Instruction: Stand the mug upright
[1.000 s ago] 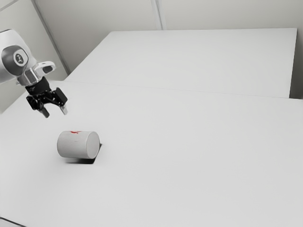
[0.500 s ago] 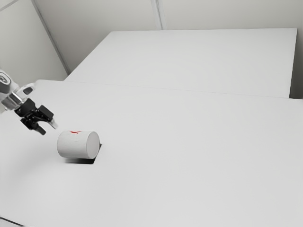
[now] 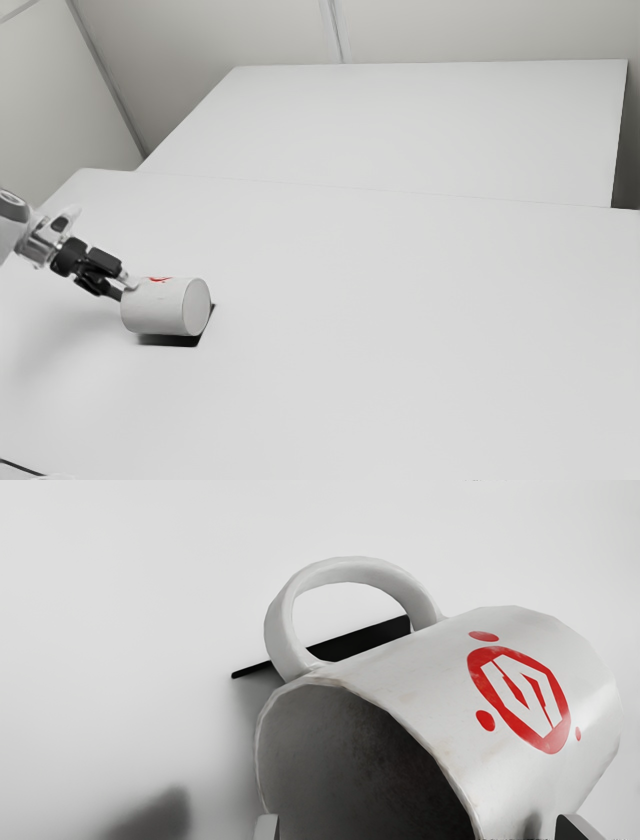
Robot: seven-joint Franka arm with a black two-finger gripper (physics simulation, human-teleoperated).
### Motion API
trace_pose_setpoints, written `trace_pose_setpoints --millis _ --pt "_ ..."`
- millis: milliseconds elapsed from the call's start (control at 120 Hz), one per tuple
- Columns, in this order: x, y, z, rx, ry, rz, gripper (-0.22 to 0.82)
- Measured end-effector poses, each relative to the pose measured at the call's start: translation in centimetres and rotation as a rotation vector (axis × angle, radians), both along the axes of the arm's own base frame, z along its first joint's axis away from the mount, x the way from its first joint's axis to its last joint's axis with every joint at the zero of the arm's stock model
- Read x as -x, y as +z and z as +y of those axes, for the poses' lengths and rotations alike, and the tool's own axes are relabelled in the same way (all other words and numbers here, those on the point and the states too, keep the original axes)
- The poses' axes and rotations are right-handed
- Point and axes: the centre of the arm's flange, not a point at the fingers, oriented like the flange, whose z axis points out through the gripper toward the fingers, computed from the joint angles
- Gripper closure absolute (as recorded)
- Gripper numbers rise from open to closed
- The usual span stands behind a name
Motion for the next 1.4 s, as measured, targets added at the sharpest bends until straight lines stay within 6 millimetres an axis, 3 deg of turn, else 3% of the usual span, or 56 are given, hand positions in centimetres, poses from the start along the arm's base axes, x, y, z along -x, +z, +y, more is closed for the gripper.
trace_pose_setpoints --millis 250,450,725,900,1000,1100,1208,1400 --pt "-0.1 -0.4 -1.0 0.146 -0.042 -0.090 0.06" --pt "-0.2 -0.8 -1.6 0.204 -0.078 -0.131 0.31" --pt "-0.9 0.9 -2.8 0.234 -0.141 -0.198 0.60" --pt "-1.3 1.3 -3.1 0.225 -0.164 -0.221 0.70" --pt "-1.7 3.1 -3.8 0.195 -0.194 -0.246 0.74" --pt "-2.5 6.2 -5.8 0.125 -0.255 -0.276 0.76" --pt "-4.0 8.7 -9.8 0.011 -0.374 -0.290 0.77" --pt "-6.0 10.3 -17.1 -0.212 -0.555 -0.310 0.78"
